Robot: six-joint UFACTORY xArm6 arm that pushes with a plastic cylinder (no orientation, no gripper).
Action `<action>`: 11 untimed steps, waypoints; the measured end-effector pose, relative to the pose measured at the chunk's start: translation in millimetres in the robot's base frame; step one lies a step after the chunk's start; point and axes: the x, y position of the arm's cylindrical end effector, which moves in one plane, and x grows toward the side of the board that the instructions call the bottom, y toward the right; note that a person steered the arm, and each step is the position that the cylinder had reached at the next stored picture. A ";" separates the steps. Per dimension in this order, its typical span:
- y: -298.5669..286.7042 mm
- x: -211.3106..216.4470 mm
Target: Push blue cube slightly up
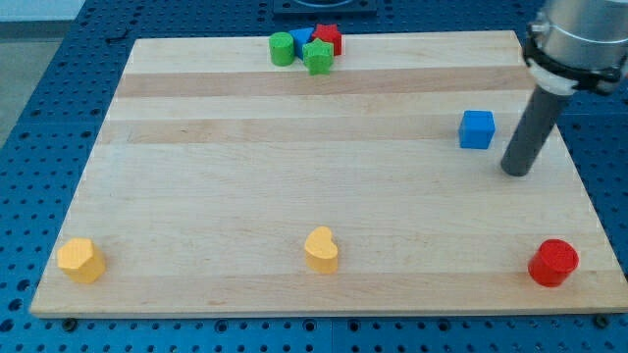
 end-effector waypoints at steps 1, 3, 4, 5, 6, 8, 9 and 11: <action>-11.7 -20.1; -85.3 -52.4; -103.6 -60.4; -96.4 -42.2; -74.9 -14.4; -59.2 -64.4; -59.6 -99.8; 0.0 -102.1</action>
